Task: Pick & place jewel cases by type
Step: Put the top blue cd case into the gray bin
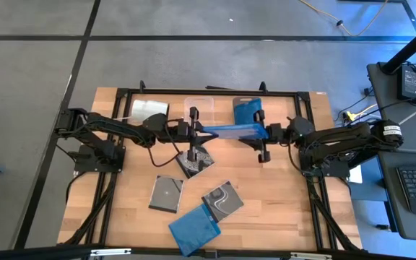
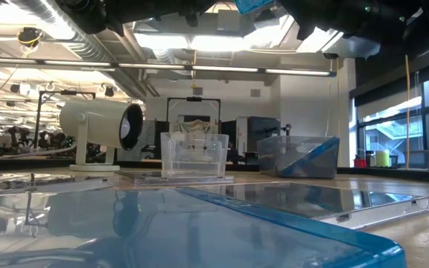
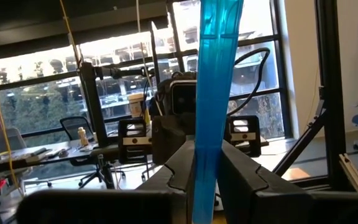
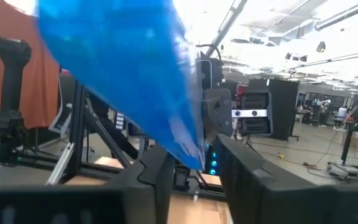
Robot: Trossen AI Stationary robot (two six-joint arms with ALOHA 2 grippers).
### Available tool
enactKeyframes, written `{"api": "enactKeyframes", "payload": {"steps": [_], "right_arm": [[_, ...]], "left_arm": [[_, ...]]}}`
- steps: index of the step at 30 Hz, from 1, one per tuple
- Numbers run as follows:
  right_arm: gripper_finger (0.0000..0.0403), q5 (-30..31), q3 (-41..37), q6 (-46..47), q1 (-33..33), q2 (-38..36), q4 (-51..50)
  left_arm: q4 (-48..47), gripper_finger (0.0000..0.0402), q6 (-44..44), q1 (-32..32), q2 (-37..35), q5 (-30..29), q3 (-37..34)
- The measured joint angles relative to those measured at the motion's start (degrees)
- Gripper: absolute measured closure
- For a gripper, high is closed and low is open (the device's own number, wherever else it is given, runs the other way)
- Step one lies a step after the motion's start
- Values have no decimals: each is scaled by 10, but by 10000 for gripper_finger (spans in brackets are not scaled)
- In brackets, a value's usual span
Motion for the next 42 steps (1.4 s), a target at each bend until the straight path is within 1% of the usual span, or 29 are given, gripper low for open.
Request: {"api": "enactKeyframes", "payload": {"steps": [5,9,18,23,27,31,33,36,37,39,42], "right_arm": [[319,0,0,14,0,0,2],[352,2,0,6,0,-1,-2],[358,0,0,3,0,0,-7],[358,19,0,3,0,0,-8],[358,29,0,-1,0,0,-10],[358,30,0,3,-4,-3,-19],[358,56,0,5,-7,-15,-39],[358,129,1,18,-13,-46,-106],[358,151,7,22,-17,-60,-146],[358,185,40,33,-25,-87,-260],[358,214,129,60,-41,-103,-493]], "left_arm": [[0,355,0,0,0,0,0],[-7,352,-1,0,-1,0,0],[-20,320,0,0,0,2,0],[-33,294,0,0,0,0,0],[-94,267,11,0,-15,-1,0],[-175,253,15,0,-39,-7,0],[-222,250,11,0,-56,-7,0],[-300,249,-2,0,-82,-7,0],[-327,249,-7,0,-90,-7,0],[-375,251,-15,0,-102,-7,0],[-423,253,-16,1,-106,-7,0]]}}
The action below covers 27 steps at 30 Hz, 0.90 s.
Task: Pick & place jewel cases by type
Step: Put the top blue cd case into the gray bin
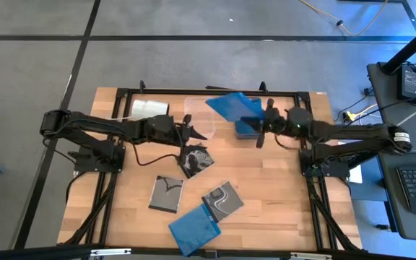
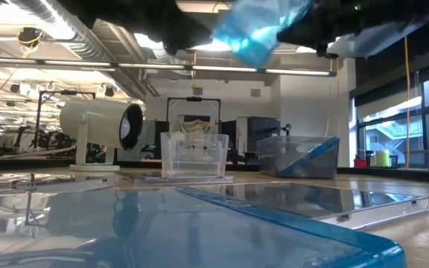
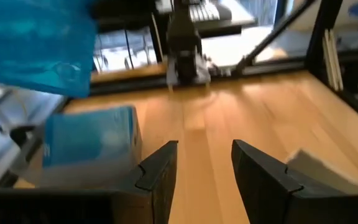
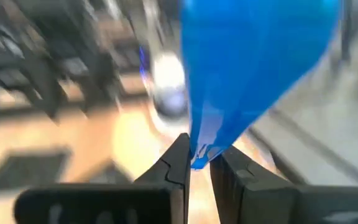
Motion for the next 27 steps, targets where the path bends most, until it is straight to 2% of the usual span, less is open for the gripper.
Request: {"api": "enactKeyframes", "payload": {"steps": [6,10,15,21,27], "right_arm": [[358,16,230,48,-73,32,-453],[356,-56,356,79,-146,74,-671],[354,-133,426,87,-229,130,-755],[352,-294,427,62,-303,224,-771],[351,-302,426,6,-333,319,-845]], "left_arm": [[-40,249,-7,-3,7,0,0],[-37,251,-14,-3,9,1,0],[-35,252,-14,-3,9,1,0],[-35,250,-16,-3,9,1,0],[-35,253,-27,-8,9,1,0]]}}
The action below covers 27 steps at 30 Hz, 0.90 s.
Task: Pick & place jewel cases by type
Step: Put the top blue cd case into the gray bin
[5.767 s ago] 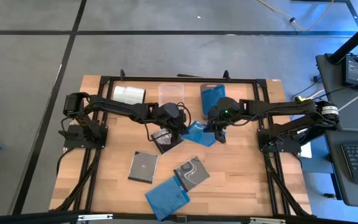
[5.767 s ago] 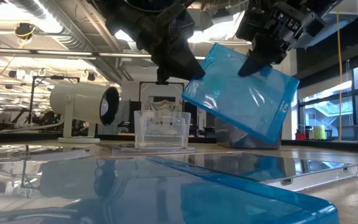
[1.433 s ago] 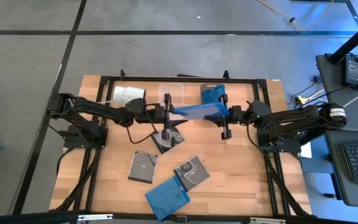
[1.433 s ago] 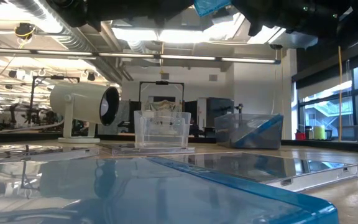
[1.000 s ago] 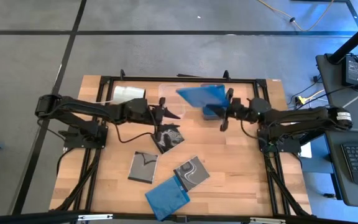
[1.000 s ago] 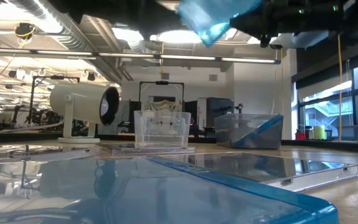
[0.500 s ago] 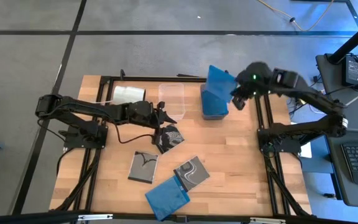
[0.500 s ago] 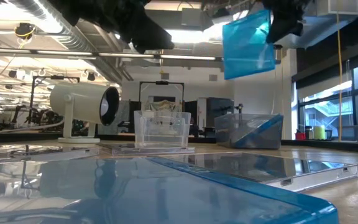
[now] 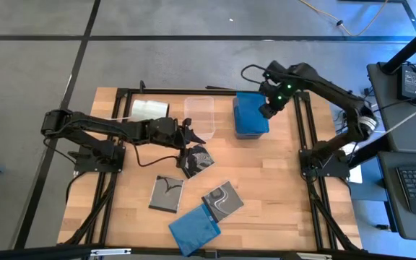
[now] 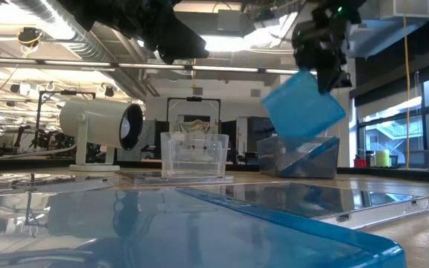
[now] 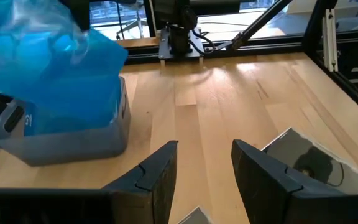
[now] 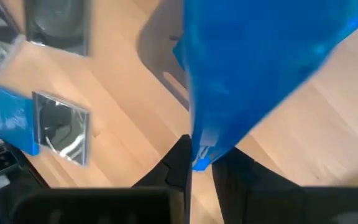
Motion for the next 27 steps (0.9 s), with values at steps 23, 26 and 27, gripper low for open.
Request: {"api": "enactKeyframes", "payload": {"steps": [23,26,27], "right_arm": [[306,12,0,-54,-49,80,-11],[281,32,0,-43,-49,80,-11],[273,35,0,-40,-49,80,-11]], "left_arm": [[0,253,3,-3,0,0,0],[0,252,3,-3,0,0,0],[0,251,3,-3,0,0,0]]}}
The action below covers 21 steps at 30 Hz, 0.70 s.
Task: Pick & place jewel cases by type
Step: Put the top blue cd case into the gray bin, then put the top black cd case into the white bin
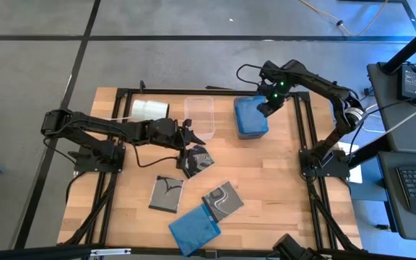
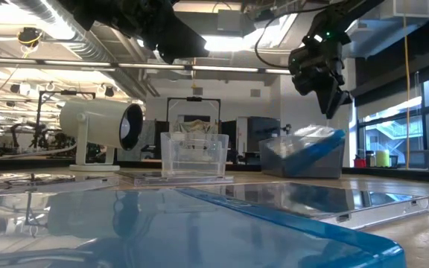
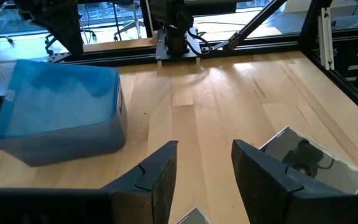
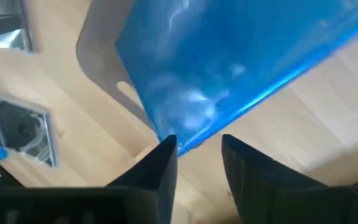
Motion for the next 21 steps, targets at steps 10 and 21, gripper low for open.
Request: {"api": "enactKeyframes", "payload": {"steps": [10,21], "right_arm": [[236,113,47,23,0,-12,8],[235,112,-30,16,107,-166,267]], "left_arm": [[0,253,0,0,0,0,0],[-5,253,-5,0,0,14,0]]}}
